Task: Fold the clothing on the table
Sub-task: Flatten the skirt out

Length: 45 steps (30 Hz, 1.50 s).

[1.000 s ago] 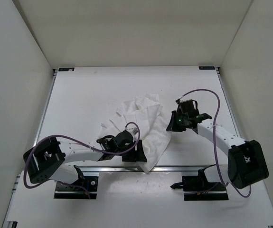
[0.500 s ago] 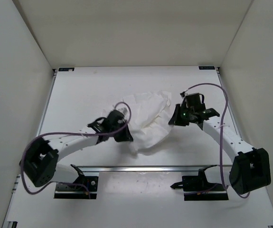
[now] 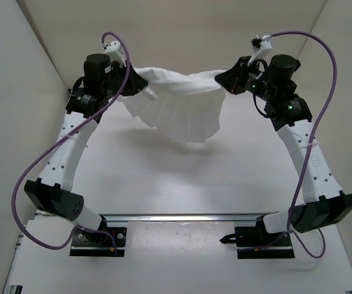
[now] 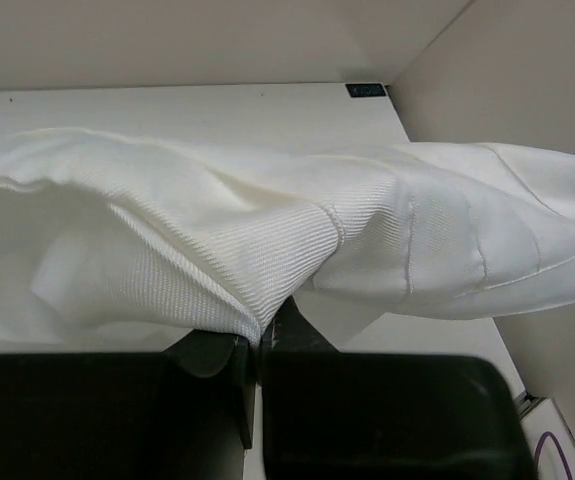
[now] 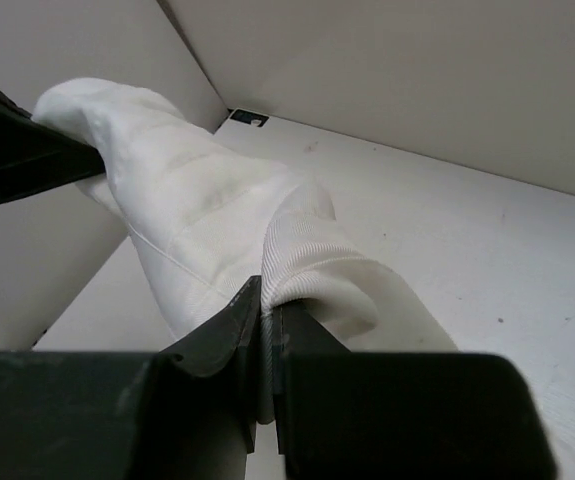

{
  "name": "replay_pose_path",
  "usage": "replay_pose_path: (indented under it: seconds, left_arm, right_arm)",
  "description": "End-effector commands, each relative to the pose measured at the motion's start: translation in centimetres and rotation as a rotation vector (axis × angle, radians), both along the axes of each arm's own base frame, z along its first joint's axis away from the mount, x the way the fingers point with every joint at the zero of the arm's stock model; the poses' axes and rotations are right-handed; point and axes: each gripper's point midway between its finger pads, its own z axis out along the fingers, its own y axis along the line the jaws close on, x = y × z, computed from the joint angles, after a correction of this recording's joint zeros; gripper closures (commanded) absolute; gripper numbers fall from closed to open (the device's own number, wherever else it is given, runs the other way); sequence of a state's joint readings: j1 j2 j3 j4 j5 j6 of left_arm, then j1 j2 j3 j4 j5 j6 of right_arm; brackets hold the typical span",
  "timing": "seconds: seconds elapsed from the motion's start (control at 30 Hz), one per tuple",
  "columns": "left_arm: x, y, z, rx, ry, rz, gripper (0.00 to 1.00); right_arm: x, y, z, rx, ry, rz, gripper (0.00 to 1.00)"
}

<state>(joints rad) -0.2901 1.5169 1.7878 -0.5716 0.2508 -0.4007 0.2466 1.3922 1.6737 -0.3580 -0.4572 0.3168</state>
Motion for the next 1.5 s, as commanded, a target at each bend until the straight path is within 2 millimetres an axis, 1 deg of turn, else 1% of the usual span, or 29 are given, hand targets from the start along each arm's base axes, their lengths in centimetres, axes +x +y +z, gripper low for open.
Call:
replay_pose_path:
  seconds: [0.0, 0.1, 0.2, 0.3, 0.4, 0.47, 0.5, 0.53, 0.57, 0.67, 0.7, 0.77, 0.8, 0.83, 0.87, 0.9, 0.93, 0.97, 1.0, 1.07, 1.13, 1.17, 1.2, 1.23, 1.27, 1.3, 1.33, 1.37, 1.47]
  left_arm:
    - [-0.4, 1.0, -3.5, 0.014, 0.116, 0.032, 1.0]
    - [-1.0, 1.0, -4.5, -0.016, 0.15, -0.002, 1.0]
    - [-3.1, 0.1, -5.1, 0.041, 0.138, -0.02, 1.0]
    - [-6.9, -1.2, -5.6, 0.074, 0.133, -0.096, 1.0]
    - [-11.6, -2.0, -6.4, 0.142, 0.124, -0.195, 1.0]
    - [-15.4, -2.4, -4.3, 0.149, 0.037, -0.252, 1.0]
    - [-16.4, -2.0, -3.7, 0.134, 0.041, -0.243, 1.0]
    - [-17.5, -1.3, -1.8, 0.093, 0.017, -0.225, 1.0]
    - [-18.1, -0.4, 0.0, 0.062, -0.022, -0.186, 1.0]
    - [-18.4, 0.7, 2.4, -0.045, -0.06, -0.108, 1.0]
    - [-17.5, 1.7, 2.3, -0.045, -0.064, -0.044, 1.0]
    - [-15.0, 1.9, -0.7, -0.04, 0.005, 0.03, 1.0]
    - [-13.9, 2.4, -2.5, -0.037, 0.049, 0.059, 1.0]
    - [-12.8, 2.0, -4.9, -0.043, 0.103, 0.063, 1.0]
    - [-12.1, 1.8, -8.4, -0.039, 0.183, 0.045, 1.0]
    - [-11.3, 1.8, -12.1, -0.053, 0.265, 0.063, 1.0]
    - [-10.2, 1.7, -12.7, -0.089, 0.265, 0.075, 1.0]
    - [-9.7, 1.5, -15.8, -0.095, 0.327, 0.088, 1.0]
    - [-9.4, 1.8, -18.8, -0.087, 0.385, 0.101, 1.0]
    - [-7.6, 2.3, -21.4, -0.117, 0.42, 0.139, 1.0]
    - [-5.4, 2.6, -22.5, -0.139, 0.423, 0.134, 1.0]
    - [-3.9, 2.6, -22.8, -0.137, 0.423, 0.143, 0.92]
    - [-1.9, 2.3, -22.5, -0.127, 0.408, 0.145, 0.79]
    - [0.1, 2.1, -22.2, -0.101, 0.395, 0.139, 0.54]
    - [0.8, 2.1, -22.5, -0.076, 0.404, 0.135, 0.33]
    - [2.3, 1.7, -22.2, -0.062, 0.409, 0.126, 0.1]
    - [3.7, 1.5, -22.0, -0.046, 0.399, 0.111, 0.01]
    - [4.1, 1.5, -22.0, -0.046, 0.401, 0.109, 0.01]
    - [4.7, 1.1, -22.5, -0.025, 0.371, 0.095, 0.02]
  right_arm:
    - [-0.4, -0.5, 0.4, -0.011, -0.033, -0.02, 1.0]
    - [-1.4, -1.6, -0.7, -0.005, -0.002, -0.016, 1.0]
    - [-3.0, -1.7, -2.5, -0.05, 0.004, -0.012, 1.0]
    - [-5.5, -1.6, -5.6, -0.099, 0.103, -0.011, 1.0]
    - [-8.8, -0.5, -6.7, -0.135, 0.169, 0.049, 1.0]
    - [-11.5, 1.3, -6.2, -0.145, 0.158, 0.116, 1.0]
    - [-12.9, 2.1, -5.2, -0.131, 0.139, 0.143, 1.0]
    - [-13.4, 2.0, -4.0, -0.099, 0.141, 0.128, 1.0]
    - [-14.0, 2.3, -3.0, -0.082, 0.131, 0.15, 1.0]
    - [-13.7, 2.0, -1.0, -0.079, 0.113, 0.16, 1.0]
    - [-12.9, 1.6, -1.4, -0.093, 0.119, 0.13, 1.0]
    - [-10.7, 1.1, -5.1, -0.154, 0.181, 0.11, 1.0]
    - [-9.7, 0.4, -6.0, -0.15, 0.205, 0.094, 1.0]
    - [-8.5, 0.4, -8.2, -0.161, 0.249, 0.093, 1.0]
    - [-7.6, 0.0, -9.8, -0.158, 0.29, 0.078, 1.0]
    - [-6.4, -0.6, -12.3, -0.177, 0.32, 0.059, 1.0]
    - [-5.6, -0.8, -15.4, -0.204, 0.365, 0.039, 1.0]
    - [-4.8, -0.6, -17.9, -0.221, 0.399, 0.038, 1.0]
    - [-3.8, -1.3, -19.1, -0.234, 0.418, 0.012, 1.0]
    - [-1.5, -1.2, -23.0, -0.226, 0.499, 0.028, 0.99]
    - [0.9, -1.0, -24.5, -0.203, 0.522, 0.049, 1.0]
    - [2.6, -0.6, -25.2, -0.197, 0.524, 0.056, 1.0]
    - [3.5, -0.3, -25.4, -0.187, 0.518, 0.074, 0.98]
    - [5.1, 0.2, -25.5, -0.188, 0.504, 0.077, 0.78]
    - [6.9, 0.4, -25.2, -0.177, 0.486, 0.07, 0.65]
    - [8.1, 0.7, -25.0, -0.182, 0.466, 0.067, 0.44]
    - [8.9, 0.8, -24.7, -0.17, 0.457, 0.058, 0.3]
    - [9.5, 0.3, -24.6, -0.168, 0.448, 0.033, 0.22]
    - [9.7, 0.1, -23.6, -0.156, 0.416, 0.013, 0.18]
